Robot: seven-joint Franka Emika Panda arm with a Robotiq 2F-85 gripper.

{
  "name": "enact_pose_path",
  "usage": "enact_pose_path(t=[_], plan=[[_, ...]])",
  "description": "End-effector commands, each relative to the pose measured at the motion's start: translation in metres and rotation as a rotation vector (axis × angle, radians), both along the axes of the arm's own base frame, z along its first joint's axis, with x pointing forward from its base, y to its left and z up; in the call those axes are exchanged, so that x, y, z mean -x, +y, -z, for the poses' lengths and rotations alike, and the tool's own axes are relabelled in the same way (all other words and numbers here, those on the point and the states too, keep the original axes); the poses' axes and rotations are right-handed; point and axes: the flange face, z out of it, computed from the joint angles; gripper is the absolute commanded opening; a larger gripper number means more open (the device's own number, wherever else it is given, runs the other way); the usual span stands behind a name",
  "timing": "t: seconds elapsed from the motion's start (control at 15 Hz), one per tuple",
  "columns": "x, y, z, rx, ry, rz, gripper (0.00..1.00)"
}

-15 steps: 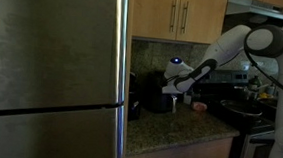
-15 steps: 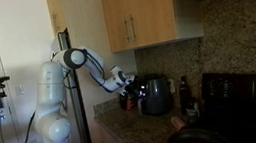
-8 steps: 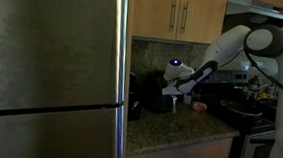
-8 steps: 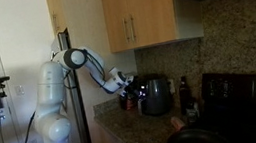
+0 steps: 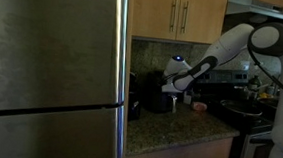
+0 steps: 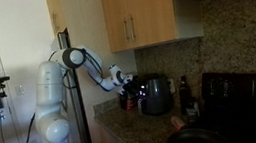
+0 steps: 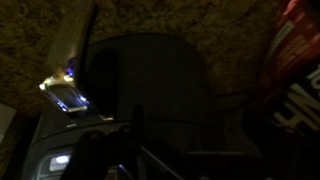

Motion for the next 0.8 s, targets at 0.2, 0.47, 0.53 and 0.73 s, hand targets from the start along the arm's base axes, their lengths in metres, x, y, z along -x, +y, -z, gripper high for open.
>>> enact_pose_path(t=[0.2, 0.47, 0.53, 0.73], plan=[[0.048, 0.015, -0.154, 0.006, -0.012, -0.031, 1.0], [0.047, 0.015, -0.15, -0.02, 0.001, -0.007, 1.0], [0.044, 0.011, -0.143, -0.026, 0.03, 0.007, 1.0], [0.04, 0.003, -0.113, -0.087, 0.161, 0.032, 1.0]])
